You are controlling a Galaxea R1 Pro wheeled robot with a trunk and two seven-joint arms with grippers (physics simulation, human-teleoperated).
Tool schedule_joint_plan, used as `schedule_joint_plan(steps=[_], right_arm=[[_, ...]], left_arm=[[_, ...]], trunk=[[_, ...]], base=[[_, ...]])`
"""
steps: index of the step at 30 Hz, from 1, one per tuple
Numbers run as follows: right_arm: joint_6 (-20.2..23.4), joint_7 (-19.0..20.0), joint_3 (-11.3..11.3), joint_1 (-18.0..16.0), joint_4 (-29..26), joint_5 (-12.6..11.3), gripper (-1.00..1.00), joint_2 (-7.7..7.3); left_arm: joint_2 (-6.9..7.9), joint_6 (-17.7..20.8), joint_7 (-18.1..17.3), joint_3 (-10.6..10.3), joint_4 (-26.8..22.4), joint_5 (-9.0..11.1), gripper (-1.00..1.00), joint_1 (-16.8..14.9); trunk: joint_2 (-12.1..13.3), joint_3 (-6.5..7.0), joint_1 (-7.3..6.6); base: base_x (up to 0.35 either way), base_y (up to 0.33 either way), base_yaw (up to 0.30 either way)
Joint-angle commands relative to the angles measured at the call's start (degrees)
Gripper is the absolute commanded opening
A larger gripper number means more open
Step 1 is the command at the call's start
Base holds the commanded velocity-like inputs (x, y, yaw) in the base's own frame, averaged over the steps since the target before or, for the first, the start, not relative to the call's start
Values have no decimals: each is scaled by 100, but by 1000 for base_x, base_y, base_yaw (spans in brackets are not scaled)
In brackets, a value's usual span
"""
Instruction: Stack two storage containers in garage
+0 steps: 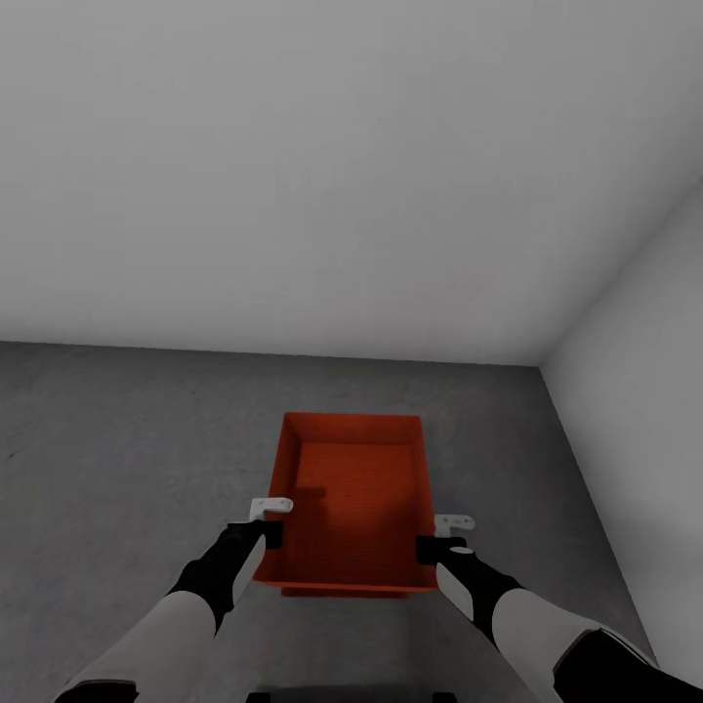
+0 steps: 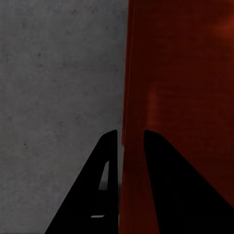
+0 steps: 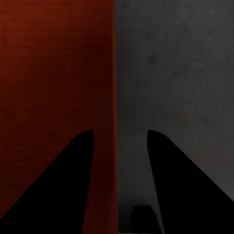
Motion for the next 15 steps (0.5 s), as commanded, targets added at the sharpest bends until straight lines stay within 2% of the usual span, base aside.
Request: schedule_joint_plan(steps=[1, 15], right_arm=[[17, -432, 72, -7, -9, 50, -100, -193], [12, -434, 72, -6, -9, 50, -100, -194]], left_arm=[[-1, 24, 27, -66, 7, 106, -100, 1], [-2, 31, -8, -66, -1, 106, -100, 1]], trunk=[[-5, -5, 1], [-5, -5, 1]], base=[[0, 0, 0], [0, 0, 0]])
